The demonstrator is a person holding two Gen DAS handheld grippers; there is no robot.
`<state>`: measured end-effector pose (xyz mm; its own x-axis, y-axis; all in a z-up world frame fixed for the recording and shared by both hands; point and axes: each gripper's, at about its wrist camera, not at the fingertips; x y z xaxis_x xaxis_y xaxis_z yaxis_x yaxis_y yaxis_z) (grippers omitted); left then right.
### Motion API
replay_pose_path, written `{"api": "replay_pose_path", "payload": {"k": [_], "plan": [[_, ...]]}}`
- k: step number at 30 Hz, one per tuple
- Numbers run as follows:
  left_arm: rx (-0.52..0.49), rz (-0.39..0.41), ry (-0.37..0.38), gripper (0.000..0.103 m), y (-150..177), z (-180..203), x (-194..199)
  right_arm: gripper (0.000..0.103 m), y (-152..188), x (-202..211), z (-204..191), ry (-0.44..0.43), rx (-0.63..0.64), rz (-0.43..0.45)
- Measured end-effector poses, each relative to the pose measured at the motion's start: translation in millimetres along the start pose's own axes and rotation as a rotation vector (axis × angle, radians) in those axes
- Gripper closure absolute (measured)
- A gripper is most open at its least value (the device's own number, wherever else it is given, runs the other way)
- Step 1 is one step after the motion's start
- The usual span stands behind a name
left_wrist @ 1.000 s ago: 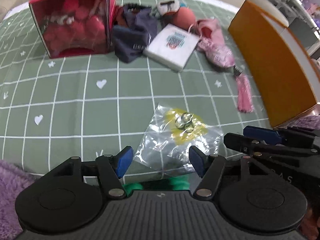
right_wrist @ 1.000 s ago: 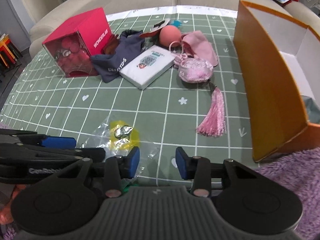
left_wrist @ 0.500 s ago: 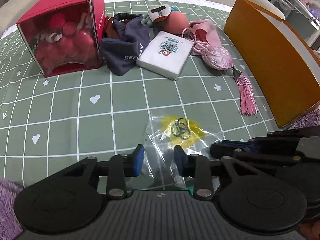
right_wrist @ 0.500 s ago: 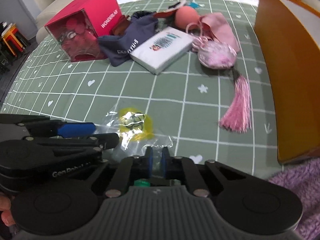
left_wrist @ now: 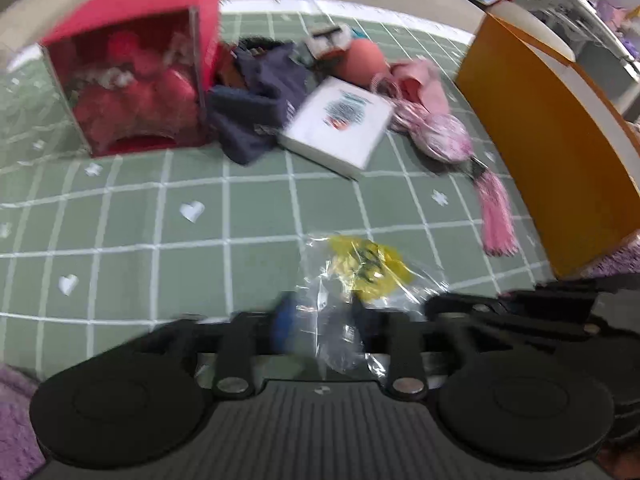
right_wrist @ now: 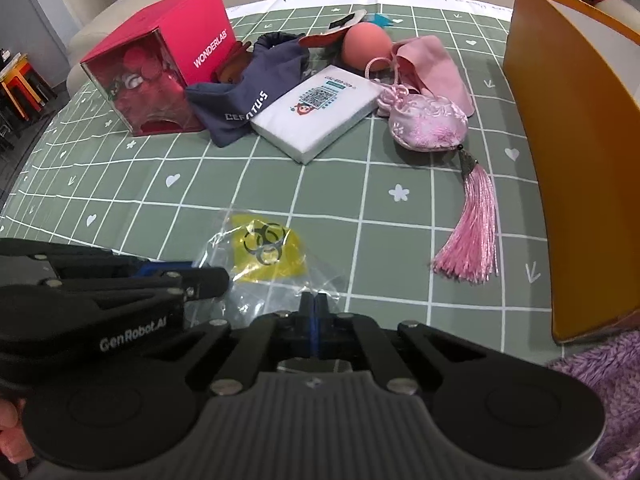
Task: Organize soft objects
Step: 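Grasp the clear plastic bag with yellow print with the left tool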
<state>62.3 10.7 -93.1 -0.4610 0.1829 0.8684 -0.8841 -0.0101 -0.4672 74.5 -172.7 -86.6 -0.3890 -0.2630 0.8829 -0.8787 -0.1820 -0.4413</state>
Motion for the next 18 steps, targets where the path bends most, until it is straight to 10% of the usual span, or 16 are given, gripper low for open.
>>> {"api": "replay_pose_path", "payload": {"k": [10, 18], "plan": [[-0.026, 0.012, -0.005, 0.046, 3, 4, -4, 0.103, 0, 0, 6, -0.022, -0.045, 0.003], [-0.048, 0.035, 0.084, 0.082, 1, 9, -8, 0.103, -1, -1, 12, -0.04, -0.08, 0.008]]}}
Point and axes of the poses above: each gripper's, at about its wrist camera, not at the fingertips, and x roughly against the way its jaws point, z to its right, y to its underside, and after that the axes turned 4 degrees about x, right-handed
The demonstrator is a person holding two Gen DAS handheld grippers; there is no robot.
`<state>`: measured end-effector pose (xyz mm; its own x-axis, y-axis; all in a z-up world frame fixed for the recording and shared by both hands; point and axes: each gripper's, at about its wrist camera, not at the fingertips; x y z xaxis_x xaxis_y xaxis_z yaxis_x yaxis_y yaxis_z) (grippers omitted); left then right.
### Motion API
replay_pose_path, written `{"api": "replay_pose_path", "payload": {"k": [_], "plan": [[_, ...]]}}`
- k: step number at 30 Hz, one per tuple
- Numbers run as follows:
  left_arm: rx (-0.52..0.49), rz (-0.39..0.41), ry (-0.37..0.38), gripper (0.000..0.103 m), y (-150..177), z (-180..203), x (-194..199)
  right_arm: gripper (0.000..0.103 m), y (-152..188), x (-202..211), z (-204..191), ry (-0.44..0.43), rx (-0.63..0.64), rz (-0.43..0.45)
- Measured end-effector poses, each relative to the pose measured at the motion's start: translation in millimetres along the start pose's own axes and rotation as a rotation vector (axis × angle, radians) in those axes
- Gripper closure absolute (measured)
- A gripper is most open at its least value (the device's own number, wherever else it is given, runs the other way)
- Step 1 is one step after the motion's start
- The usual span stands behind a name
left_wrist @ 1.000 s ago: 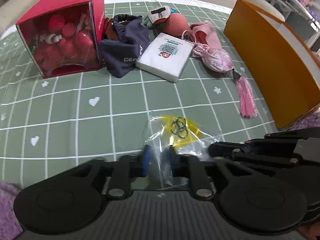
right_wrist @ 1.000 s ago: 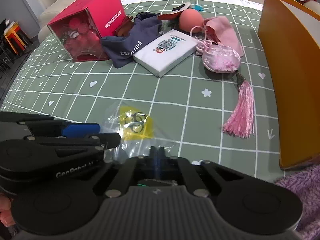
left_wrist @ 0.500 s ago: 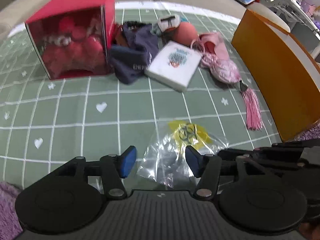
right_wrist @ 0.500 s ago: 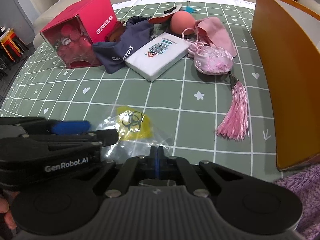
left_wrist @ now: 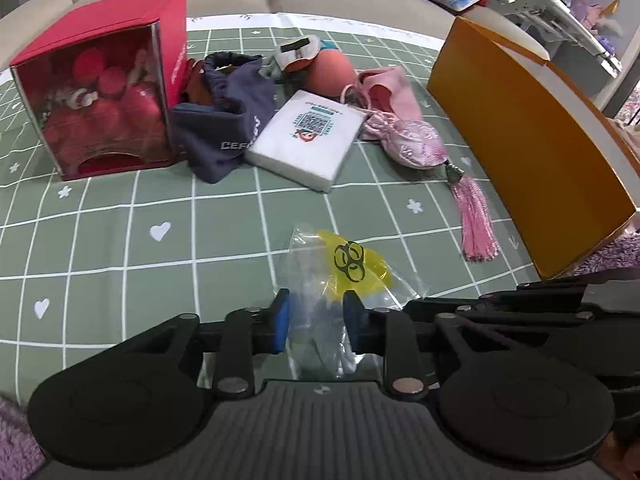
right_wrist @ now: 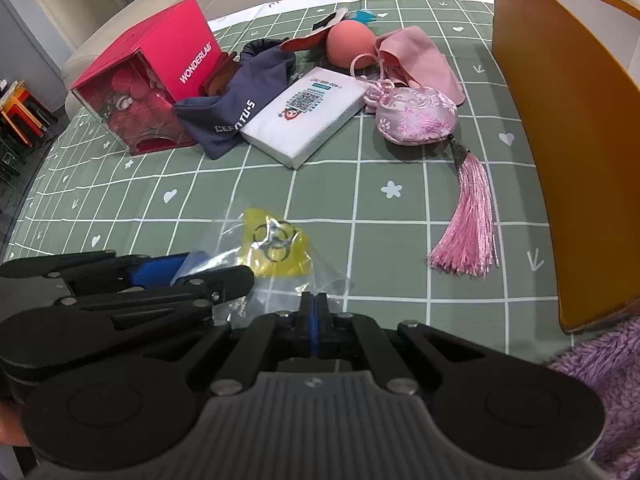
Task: Organize soft objects
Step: 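Grasp the clear plastic bag with yellow print with the left tool, then grasp the pink embroidered pouch with the right tool while the left tool holds the bag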
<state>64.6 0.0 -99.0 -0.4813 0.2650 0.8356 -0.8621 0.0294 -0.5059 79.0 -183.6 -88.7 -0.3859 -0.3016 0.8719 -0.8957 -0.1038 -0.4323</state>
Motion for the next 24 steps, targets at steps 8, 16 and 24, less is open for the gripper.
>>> {"api": "replay_pose_path", "payload": {"k": [8, 16, 24], "plan": [[0.006, 0.024, 0.017, 0.101, -4, 0, 4, 0.103, 0, 0, 0, -0.001, 0.007, -0.005], [0.015, 0.093, 0.011, 0.103, -27, -5, 24, 0.098, -15, 23, 2, 0.057, 0.042, 0.104], [-0.007, 0.193, -0.03, 0.103, -63, -6, 28, 0.062, -52, 16, 5, 0.214, 0.189, 0.234]]}}
Point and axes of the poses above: each gripper's, at about its wrist camera, not at the fingertips, and x roughly against the way its jaws point, z to its right, y to its underside, and after that the axes turned 4 degrees about x, right-handed
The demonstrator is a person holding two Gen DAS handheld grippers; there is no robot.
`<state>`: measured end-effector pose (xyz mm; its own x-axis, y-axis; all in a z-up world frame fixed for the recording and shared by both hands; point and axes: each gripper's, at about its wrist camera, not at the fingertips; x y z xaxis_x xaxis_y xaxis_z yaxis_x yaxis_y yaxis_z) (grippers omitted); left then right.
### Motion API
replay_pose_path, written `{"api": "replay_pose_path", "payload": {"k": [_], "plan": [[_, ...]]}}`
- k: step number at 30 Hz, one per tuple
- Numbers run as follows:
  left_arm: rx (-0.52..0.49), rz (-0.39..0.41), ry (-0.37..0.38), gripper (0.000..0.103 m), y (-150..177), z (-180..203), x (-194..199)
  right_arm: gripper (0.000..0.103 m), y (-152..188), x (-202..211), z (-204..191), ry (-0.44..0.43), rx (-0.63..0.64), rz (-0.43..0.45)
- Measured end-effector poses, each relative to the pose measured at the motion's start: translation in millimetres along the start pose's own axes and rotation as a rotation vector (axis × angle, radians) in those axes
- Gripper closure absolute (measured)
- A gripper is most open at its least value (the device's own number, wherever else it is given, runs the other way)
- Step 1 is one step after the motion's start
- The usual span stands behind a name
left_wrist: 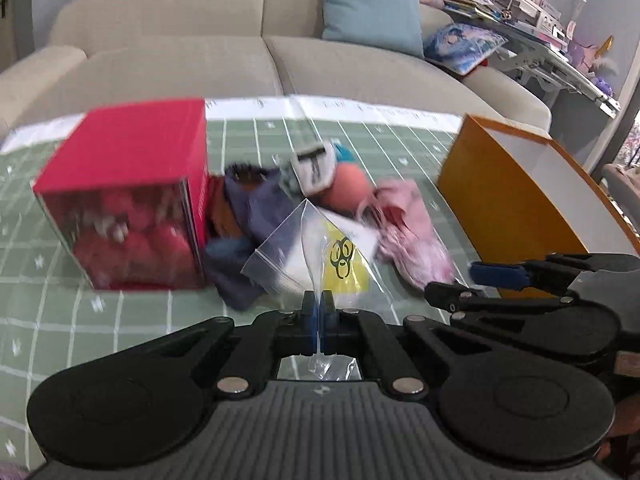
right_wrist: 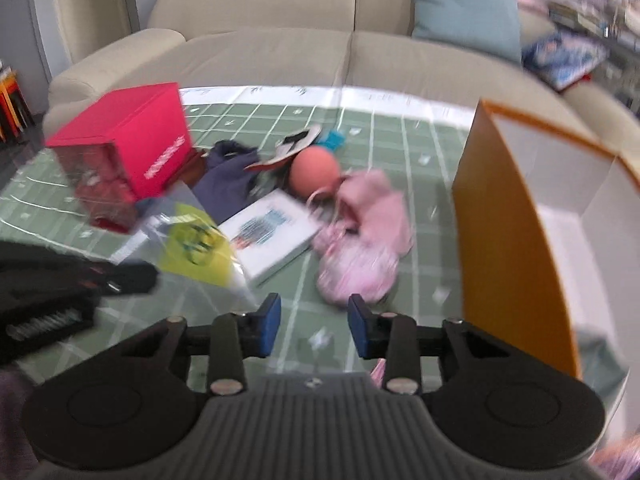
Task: Organize soft objects
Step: 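Grasp the pink embroidered pouch with the right tool while the left tool holds the bag, then lift the plastic bag with the left tool while the right tool lifts the pink pouch toward the box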
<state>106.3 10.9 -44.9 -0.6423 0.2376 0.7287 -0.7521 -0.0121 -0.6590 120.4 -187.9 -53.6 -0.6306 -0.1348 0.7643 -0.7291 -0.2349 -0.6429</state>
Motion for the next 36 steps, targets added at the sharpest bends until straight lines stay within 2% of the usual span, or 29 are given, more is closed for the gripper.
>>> {"api": "replay_pose_path", "payload": {"k": [2, 5, 7, 14, 15, 16, 20, 26, 36], "plan": [[0.004, 0.009, -0.009, 0.103, -6, -1, -7, 0.051, -5, -10, 2, 0.032, 0.028, 0.01], [0.014, 0.003, -0.022, 0.103, -13, -2, -20, 0.041, -11, -24, 5, 0.047, 0.049, 0.028], [0.013, -0.005, -0.026, 0.103, -14, -1, -26, 0.04, -13, -34, 5, 0.066, 0.067, 0.027], [0.001, -0.028, -0.026, 0.103, -11, 3, -37, 0.041, -13, -59, 15, 0.055, 0.049, -0.001], [0.001, -0.031, -0.027, 0.103, -10, 3, -37, 0.042, -12, -63, 15, 0.049, 0.046, -0.008], [0.001, -0.033, -0.029, 0.103, -10, 3, -38, 0.05, -11, -66, 16, 0.05, 0.046, -0.017], [0.008, -0.037, -0.034, 0.103, -11, 4, -40, 0.056, -6, -70, 15, 0.062, 0.044, -0.032], [0.025, -0.017, -0.041, 0.103, -14, 4, -35, 0.06, -5, -65, 13, 0.071, 0.058, -0.027], [0.048, 0.066, -0.052, 0.103, -20, 5, -4, 0.061, -10, -20, 0, 0.08, 0.112, 0.093]]}}
Point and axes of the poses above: each gripper's, at about its wrist camera, not at the fingertips, and x roughly against the way its jaws point, z to its right, y to its underside, and after that the axes turned 4 degrees about x, right-handed
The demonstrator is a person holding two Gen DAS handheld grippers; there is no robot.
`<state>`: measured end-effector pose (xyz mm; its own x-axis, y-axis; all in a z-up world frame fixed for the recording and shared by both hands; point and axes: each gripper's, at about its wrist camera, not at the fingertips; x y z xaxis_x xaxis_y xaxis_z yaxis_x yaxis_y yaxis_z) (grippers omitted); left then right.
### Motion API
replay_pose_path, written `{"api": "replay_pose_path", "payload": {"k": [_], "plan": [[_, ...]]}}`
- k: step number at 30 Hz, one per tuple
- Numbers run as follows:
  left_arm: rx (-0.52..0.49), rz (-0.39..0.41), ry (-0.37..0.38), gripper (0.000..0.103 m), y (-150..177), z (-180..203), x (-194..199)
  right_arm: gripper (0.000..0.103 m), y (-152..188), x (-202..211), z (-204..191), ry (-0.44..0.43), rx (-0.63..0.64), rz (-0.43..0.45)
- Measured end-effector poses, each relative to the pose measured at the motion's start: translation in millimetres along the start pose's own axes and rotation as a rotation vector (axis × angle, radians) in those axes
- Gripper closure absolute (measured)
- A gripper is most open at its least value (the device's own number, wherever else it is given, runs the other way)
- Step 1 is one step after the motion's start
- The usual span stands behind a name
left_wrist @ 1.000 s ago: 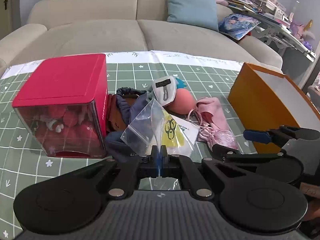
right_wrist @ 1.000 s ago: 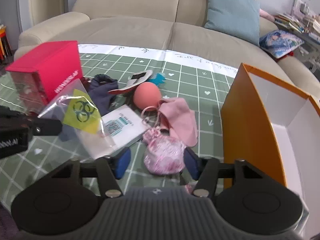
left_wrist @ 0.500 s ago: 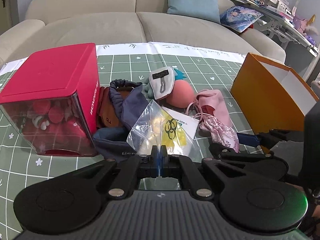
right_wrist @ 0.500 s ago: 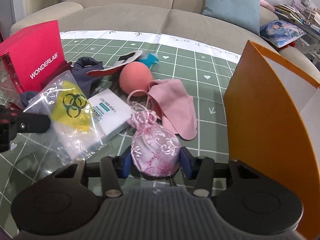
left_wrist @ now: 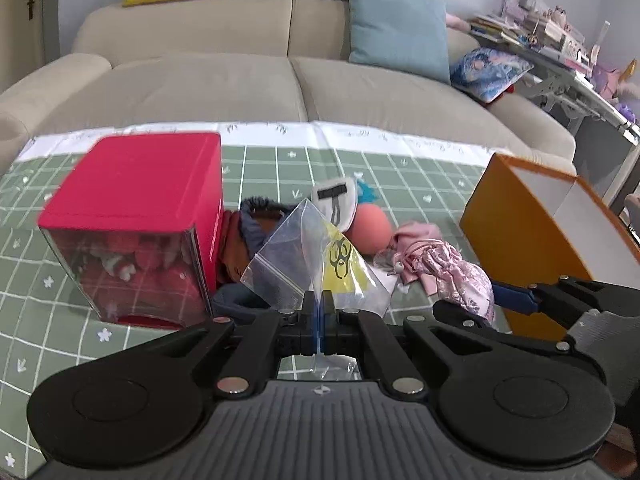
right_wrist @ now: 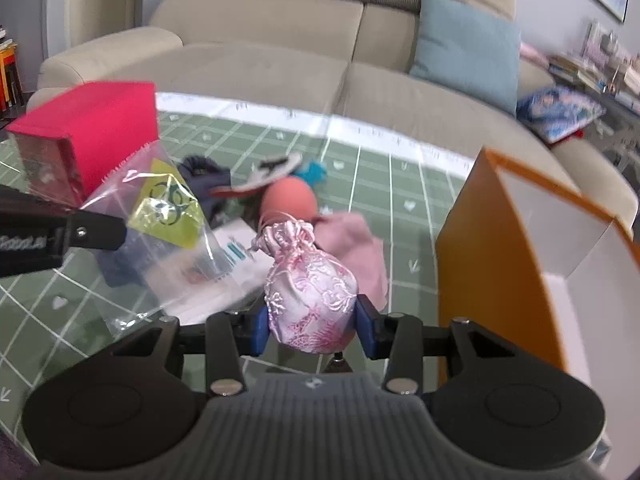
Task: Organize soft objects
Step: 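Lift the plastic bag with the left tool while the right tool lifts the pink pouch toward the box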
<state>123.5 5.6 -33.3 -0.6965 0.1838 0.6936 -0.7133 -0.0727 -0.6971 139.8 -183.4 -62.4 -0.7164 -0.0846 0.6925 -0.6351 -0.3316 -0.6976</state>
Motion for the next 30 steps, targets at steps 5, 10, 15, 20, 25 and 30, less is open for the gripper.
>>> {"api": "replay_pose_path", "payload": {"k": [5, 10, 15, 20, 25, 30], "plan": [[0.002, 0.052, 0.003, 0.103, -7, 4, 20, 0.061, -6, 30, 4, -0.001, -0.031, 0.036], [0.004, 0.095, 0.011, 0.103, -12, 6, 38, 0.061, -14, 67, 13, -0.002, -0.07, 0.098], [0.011, 0.134, 0.027, 0.103, -17, 9, 57, 0.061, -16, 102, 22, 0.003, -0.11, 0.153], [-0.005, 0.171, 0.064, 0.103, -23, 21, 73, 0.061, -15, 135, 36, 0.014, -0.153, 0.197], [-0.048, 0.203, 0.125, 0.103, -35, 47, 86, 0.061, -16, 161, 61, 0.052, -0.21, 0.24], [-0.109, 0.209, 0.206, 0.103, -52, 83, 87, 0.061, -15, 179, 91, 0.094, -0.267, 0.271]]}}
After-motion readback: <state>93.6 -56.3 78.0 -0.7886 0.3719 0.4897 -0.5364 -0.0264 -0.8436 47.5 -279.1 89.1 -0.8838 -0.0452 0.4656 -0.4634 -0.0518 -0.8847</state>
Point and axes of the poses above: each gripper's, at about its wrist camera, not at the fingertips, and x roughly against the way its jaws point, z to its right, y to its underside, and after that the axes turned 4 degrees about x, right-handed
